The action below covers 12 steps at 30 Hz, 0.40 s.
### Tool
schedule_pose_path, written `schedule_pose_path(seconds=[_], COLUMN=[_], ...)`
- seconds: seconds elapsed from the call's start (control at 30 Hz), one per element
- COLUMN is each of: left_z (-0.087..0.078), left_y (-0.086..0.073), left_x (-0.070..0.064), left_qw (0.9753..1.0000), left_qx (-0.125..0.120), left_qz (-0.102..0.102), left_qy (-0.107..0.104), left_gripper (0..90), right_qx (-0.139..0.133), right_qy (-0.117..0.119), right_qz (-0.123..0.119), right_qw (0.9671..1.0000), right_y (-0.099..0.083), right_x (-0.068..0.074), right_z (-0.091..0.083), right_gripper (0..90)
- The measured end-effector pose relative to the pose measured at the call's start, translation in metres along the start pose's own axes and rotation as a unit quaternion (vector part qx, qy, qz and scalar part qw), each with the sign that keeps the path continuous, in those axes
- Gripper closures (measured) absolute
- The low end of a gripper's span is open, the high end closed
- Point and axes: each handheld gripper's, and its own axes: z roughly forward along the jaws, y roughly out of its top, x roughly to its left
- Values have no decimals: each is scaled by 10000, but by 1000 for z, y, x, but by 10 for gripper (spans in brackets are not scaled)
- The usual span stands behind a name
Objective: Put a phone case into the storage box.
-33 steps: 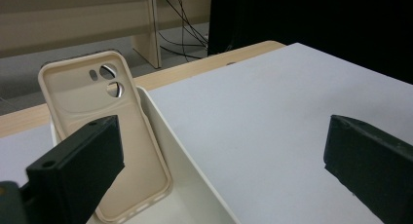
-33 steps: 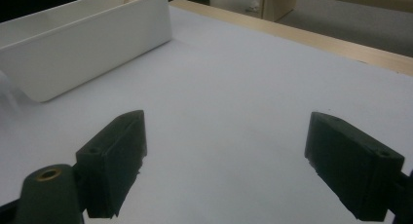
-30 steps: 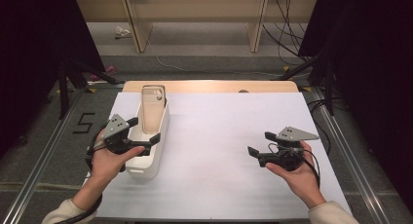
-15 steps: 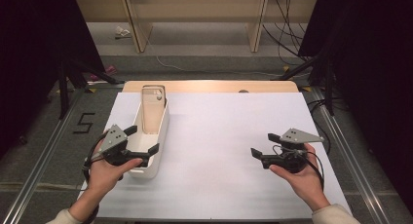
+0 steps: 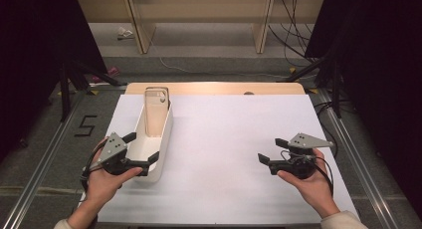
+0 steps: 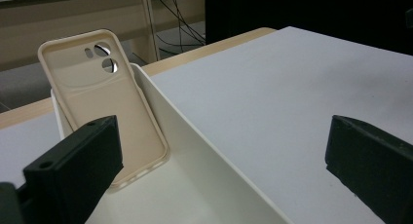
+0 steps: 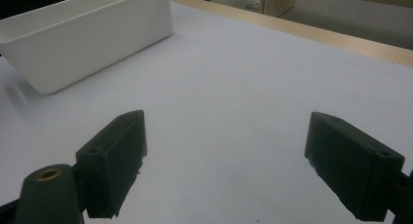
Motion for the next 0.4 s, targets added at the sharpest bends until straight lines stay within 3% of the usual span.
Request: schedule_pose_path(seconds=[0.4], left_z=[3], left_y=[-4], left_x=[-1], left_qw=[10000], left_qx=[57], left_qz=[7], left_qy=[-37], left_gripper=[0], right_qx=[6], right_qy=[-25], right_qz=[9], right_qw=[10000], right_y=[-1], right_x=[-1], right_z=[2], right_gripper=[162])
